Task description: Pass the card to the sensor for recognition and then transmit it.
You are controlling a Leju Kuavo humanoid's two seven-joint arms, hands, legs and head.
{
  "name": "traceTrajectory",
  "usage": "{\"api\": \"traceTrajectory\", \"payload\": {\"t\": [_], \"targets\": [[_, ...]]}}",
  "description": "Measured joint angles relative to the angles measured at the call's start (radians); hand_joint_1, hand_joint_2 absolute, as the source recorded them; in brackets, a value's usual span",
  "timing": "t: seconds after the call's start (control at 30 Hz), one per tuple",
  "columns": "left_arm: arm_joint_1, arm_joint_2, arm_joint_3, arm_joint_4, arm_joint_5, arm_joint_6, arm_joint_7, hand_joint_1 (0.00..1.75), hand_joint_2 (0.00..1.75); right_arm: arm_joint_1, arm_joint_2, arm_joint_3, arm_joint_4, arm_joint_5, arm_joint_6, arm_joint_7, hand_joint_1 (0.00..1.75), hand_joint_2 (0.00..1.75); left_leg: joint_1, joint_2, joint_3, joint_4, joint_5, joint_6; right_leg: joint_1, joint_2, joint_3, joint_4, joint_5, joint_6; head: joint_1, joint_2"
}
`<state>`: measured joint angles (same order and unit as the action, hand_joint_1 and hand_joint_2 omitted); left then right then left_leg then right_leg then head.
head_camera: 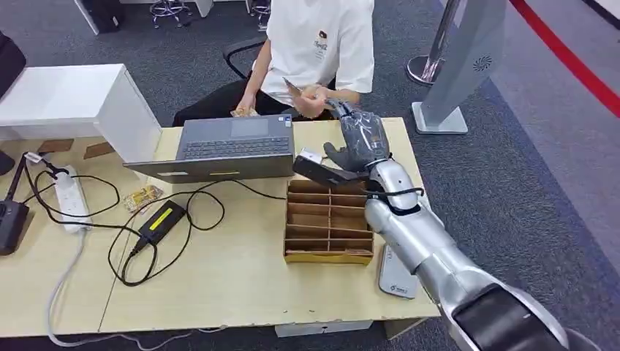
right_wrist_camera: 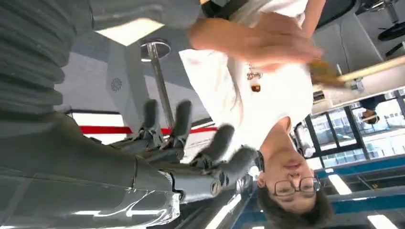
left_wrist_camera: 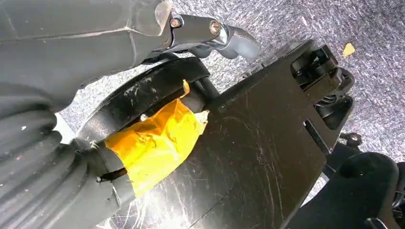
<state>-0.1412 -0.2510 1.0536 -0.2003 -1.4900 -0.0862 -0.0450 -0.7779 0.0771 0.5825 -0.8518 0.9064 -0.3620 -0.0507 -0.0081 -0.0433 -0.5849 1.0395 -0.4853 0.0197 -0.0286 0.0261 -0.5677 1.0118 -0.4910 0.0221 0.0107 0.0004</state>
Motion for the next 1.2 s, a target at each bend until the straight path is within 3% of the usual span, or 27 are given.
{"api": "traceTrajectory", "payload": {"t": [0.17, 0.33, 0.77, 1.0, 1.2], "targets": [[0.002, 0.0, 0.0, 0.0, 0.01, 0.004, 0.0, 0.0, 1.75, 0.035, -0.024, 0.004, -0.052, -0.003, -0.009, -0.006, 0.0, 1.75, 0.0, -0.001, 0.0, 0.0, 0.0, 0.0, 0.0, -0.001, 0.0, 0.0, 0.0, 0.0, 0.0, 0.0], [0.006, 0.002, 0.0, 0.0, 0.037, 0.01, -0.005, 0.0, 1.75, 0.146, -0.103, -0.006, -0.253, 0.015, -0.011, -0.006, 0.0, 1.75, 0.0, -0.001, 0.0, 0.0, -0.001, 0.0, 0.0, -0.001, 0.0, -0.001, 0.0, 0.0, 0.0, 0.0], [0.023, 0.006, 0.018, 0.0, 0.108, 0.028, -0.041, 0.0, 1.75, 0.679, -0.342, -0.141, -0.889, 0.084, -0.096, -0.097, 0.0, 1.75, 0.0, -0.001, -0.001, 0.0, -0.004, 0.001, 0.0, -0.002, 0.0, -0.002, -0.002, 0.001, 0.0, 0.0], [0.033, 0.006, 0.038, 0.0, 0.127, 0.039, -0.044, 0.0, 1.75, 0.912, -0.386, -0.206, -1.056, 0.109, -0.137, -0.107, 0.0, 1.75, 0.0, -0.001, -0.001, 0.0, -0.004, 0.001, 0.0, -0.002, 0.0, -0.002, -0.003, 0.001, 0.0, 0.0], [0.034, 0.006, 0.045, 0.0, 0.129, 0.041, -0.045, 0.0, 1.75, 0.999, -0.388, -0.209, -1.07, 0.109, -0.137, -0.097, 0.0, 1.75, 0.0, 0.0, -0.001, 0.0, -0.004, 0.001, 0.0, -0.002, 0.0, -0.002, -0.003, 0.001, 0.0, 0.0]]}}
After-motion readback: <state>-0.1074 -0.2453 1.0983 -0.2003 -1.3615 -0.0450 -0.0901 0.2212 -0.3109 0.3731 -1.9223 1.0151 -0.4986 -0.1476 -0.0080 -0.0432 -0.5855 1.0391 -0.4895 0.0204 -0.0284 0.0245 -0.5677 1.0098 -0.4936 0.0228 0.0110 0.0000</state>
